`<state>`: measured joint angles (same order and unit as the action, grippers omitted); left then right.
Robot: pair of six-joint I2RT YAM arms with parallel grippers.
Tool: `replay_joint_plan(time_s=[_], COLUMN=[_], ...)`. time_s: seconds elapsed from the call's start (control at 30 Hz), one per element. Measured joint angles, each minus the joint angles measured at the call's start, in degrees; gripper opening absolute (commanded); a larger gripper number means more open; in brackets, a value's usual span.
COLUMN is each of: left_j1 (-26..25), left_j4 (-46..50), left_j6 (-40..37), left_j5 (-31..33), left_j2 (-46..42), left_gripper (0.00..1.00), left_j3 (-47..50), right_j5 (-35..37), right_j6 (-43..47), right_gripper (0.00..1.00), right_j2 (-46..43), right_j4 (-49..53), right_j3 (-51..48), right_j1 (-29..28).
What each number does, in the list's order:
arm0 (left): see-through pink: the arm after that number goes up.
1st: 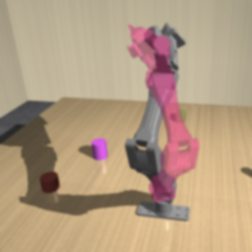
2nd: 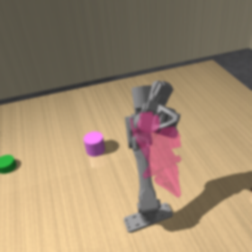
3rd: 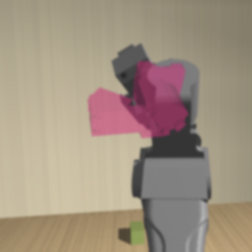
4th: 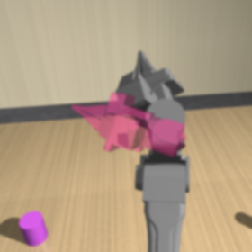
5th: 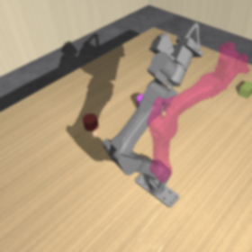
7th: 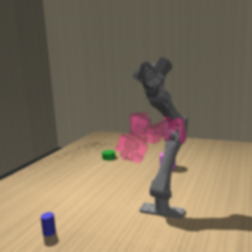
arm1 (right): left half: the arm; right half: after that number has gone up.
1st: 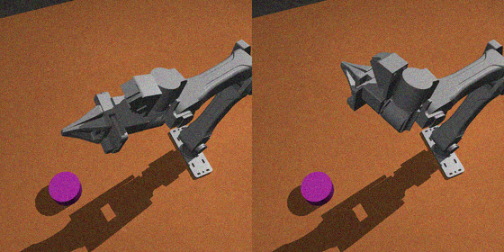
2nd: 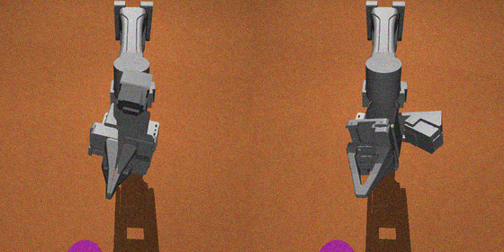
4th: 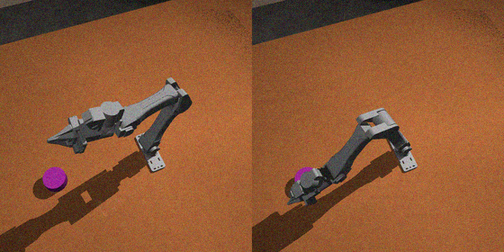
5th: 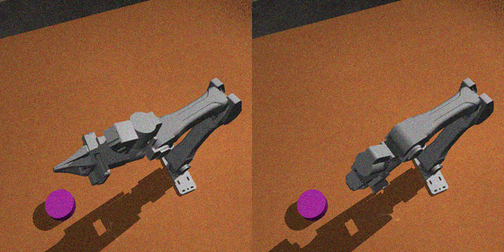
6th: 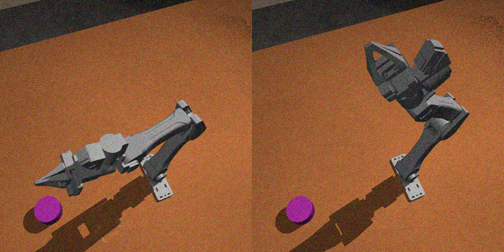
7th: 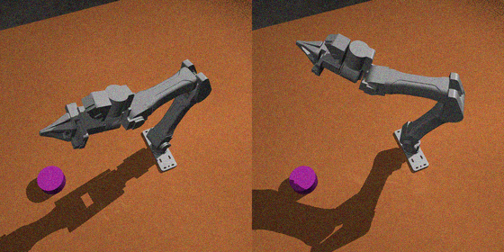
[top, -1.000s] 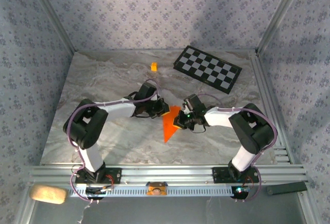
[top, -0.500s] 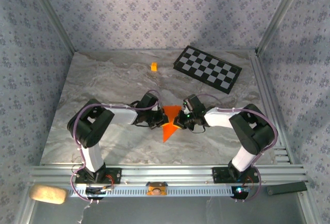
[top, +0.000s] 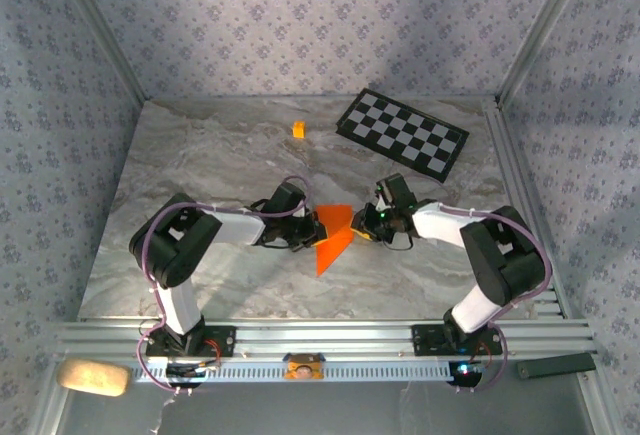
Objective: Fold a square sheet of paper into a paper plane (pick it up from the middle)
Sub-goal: Fold the wing for the fifth time at the center of the table.
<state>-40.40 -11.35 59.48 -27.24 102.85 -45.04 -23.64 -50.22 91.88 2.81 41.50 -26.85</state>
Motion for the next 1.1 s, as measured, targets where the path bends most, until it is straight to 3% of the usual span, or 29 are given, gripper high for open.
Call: replay_joint_plan(time_s=[0.73,1.1], left_j1=[0.3,0.3], left_j4=[-0.3,-0.3], left_j6=[0.0,0.0], left_j5=[0.0,0.0], left_j2=[-0.1,-0.1], left_gripper=[0.0,0.0], left_j3=[0.2,0.3], right_j5=[-5.2,-4.7], right_j6=[3.4,2.5], right_gripper=[0.28,0.3], right_j2=[4.7,-0.5], right_j4=[1.3,4.5], right_j3=[3.5,1.0], right_j1=[1.3,1.3])
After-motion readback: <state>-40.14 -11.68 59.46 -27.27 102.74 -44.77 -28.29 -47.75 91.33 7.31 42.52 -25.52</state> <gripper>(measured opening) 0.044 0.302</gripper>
